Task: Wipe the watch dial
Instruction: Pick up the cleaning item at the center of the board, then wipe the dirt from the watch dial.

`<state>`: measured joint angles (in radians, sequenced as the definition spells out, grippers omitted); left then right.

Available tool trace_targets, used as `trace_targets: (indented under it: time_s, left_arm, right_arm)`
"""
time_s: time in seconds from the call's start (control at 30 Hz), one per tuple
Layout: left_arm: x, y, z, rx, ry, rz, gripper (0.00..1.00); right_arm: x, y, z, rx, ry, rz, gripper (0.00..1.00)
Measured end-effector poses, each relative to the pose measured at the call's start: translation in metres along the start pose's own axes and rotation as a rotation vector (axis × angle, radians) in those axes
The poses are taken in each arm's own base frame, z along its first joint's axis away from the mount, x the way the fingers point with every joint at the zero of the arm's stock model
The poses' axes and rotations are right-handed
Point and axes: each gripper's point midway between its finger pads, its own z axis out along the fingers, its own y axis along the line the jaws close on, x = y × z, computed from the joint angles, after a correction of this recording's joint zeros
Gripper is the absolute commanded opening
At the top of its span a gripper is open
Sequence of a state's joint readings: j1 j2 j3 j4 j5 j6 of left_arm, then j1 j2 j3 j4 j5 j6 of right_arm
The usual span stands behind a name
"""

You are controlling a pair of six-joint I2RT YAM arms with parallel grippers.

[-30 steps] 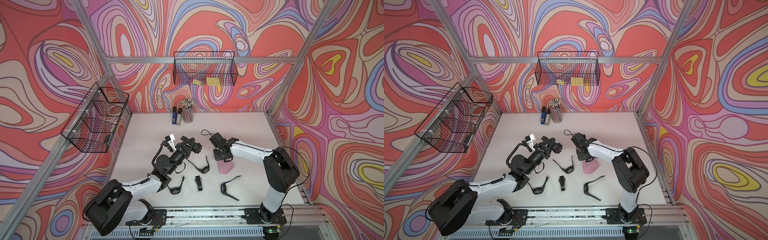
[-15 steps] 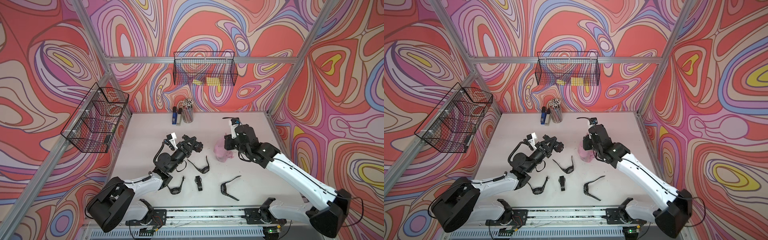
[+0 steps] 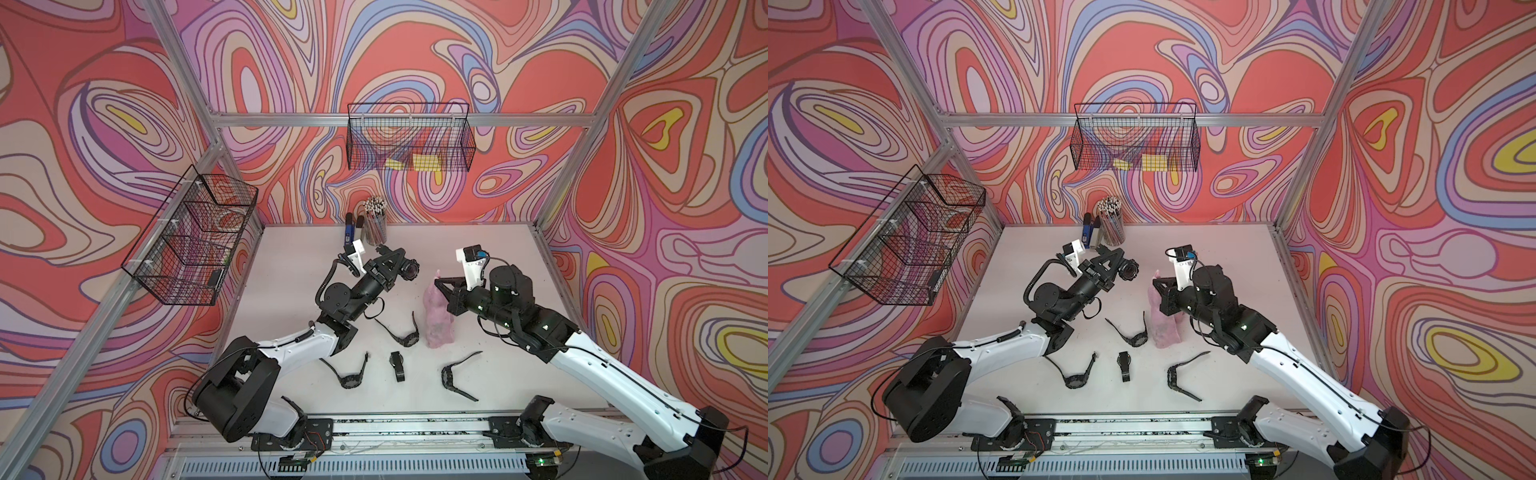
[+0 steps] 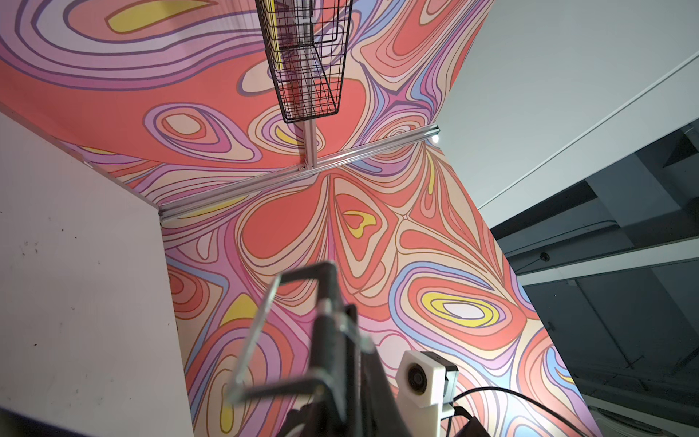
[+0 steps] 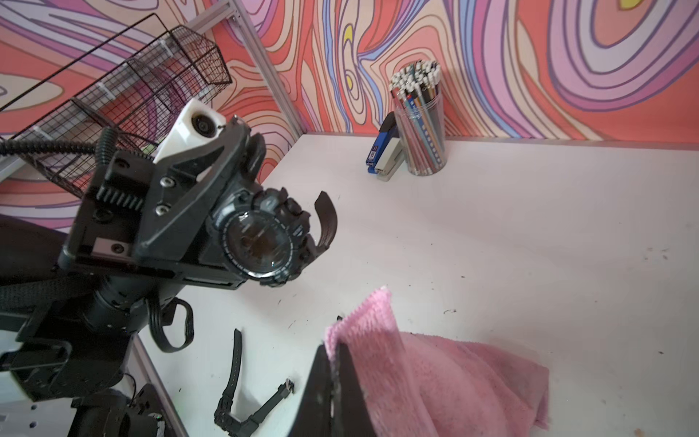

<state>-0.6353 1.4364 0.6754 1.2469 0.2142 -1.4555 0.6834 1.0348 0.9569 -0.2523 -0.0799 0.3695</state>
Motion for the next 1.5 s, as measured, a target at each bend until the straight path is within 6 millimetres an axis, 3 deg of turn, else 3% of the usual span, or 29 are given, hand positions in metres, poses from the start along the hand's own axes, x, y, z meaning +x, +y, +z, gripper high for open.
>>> trace_targets:
  time_s: [0.2, 0.47, 0.83, 1.13, 1.5]
  left_arm:
    - [0.013, 0.003, 0.002, -0.004, 0.029, -0.012, 0.00]
    - [0.013, 0.007, 0.002, -0.015, 0.025, -0.011, 0.00]
    - [0.015, 0.003, 0.006, -0.005, 0.025, -0.013, 0.00]
    - [0.007, -0.015, 0.004, 0.029, -0.010, -0.003, 0.00]
    - [-0.002, -0.011, 0.003, 0.007, -0.050, 0.005, 0.00]
  right_arm:
    - [-0.014, 0.019, 0.014, -0.075, -0.065, -0.002, 0.00]
    - [-0.018, 0.041, 0.020, -0.134, -0.091, -0.018, 0.00]
    - [-0.020, 0.037, 0.027, -0.099, -0.101, -0.049, 0.00]
    - [-0.035, 0.043, 0.027, -0.088, -0.120, -0.079, 0.00]
    - [-0.032, 0.046, 0.039, -0.092, -0.096, -0.081, 0.00]
